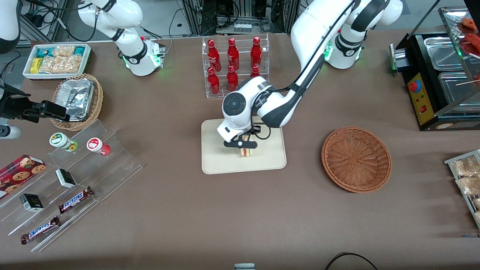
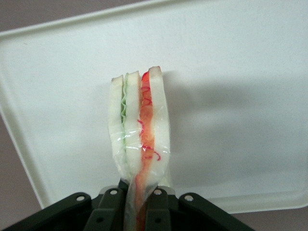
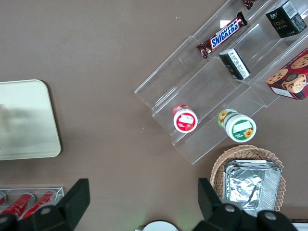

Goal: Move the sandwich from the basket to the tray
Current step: 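Lower the sandwich onto the tray and open the left gripper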

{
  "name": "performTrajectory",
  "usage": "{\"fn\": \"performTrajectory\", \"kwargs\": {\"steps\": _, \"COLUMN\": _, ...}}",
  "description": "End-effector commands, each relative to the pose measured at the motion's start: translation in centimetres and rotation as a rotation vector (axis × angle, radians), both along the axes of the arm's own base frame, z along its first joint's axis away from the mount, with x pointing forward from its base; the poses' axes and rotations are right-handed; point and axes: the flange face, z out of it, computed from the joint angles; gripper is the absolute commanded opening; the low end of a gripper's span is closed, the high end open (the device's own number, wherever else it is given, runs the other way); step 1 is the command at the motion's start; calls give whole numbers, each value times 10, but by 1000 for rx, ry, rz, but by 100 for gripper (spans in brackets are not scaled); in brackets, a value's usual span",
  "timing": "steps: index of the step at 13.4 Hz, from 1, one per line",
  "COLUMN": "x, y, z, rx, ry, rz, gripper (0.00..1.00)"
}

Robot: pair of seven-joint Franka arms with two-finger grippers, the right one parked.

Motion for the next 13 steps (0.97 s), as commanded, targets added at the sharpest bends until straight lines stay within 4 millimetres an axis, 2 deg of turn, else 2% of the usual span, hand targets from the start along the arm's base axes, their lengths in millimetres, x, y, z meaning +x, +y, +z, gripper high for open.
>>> {"fn": "performTrajectory", "kwargs": {"steps": 1, "x": -6, "y": -16, "z": -15, "rx": 7, "ry": -24, "rz": -9, "gripper": 0}}
{"fn": "performTrajectory", "kwargs": {"steps": 2, "x": -9, "y": -19, "z": -20, "rx": 7, "ry": -23, "rz": -15, "gripper": 0}}
{"fn": "performTrajectory", "kwargs": {"steps": 3, "x": -10, "y": -20, "z": -24, "rx": 10, "ry": -20, "rz": -19, "gripper": 26}}
{"fn": "performTrajectory", "kwargs": {"steps": 4, "x": -9, "y": -19, "z": -22, "rx": 11, "ry": -24, "rz": -29, "gripper": 85}}
{"fn": "performTrajectory", "kwargs": {"steps": 5, "x": -7, "y": -17, "z": -19, "rx": 20, "ry": -40, "rz": -41, "gripper": 100}}
{"fn": "performTrajectory", "kwargs": {"steps": 7, "x": -2, "y": -13, "z": -3, "rx": 26, "ry": -52, "rz": -31, "gripper": 100}}
{"fn": "performTrajectory", "kwargs": {"steps": 9, "x": 9, "y": 2, "z": 26, "rx": 42, "ry": -45, "rz": -3, "gripper": 100}}
{"fn": "performTrajectory", "kwargs": {"steps": 11, "x": 22, "y": 24, "z": 68, "rx": 51, "ry": -46, "rz": 76, "gripper": 100}}
{"fn": "performTrajectory", "kwargs": {"steps": 13, "x": 37, "y": 54, "z": 114, "rx": 64, "ry": -54, "rz": 129, "gripper": 100}}
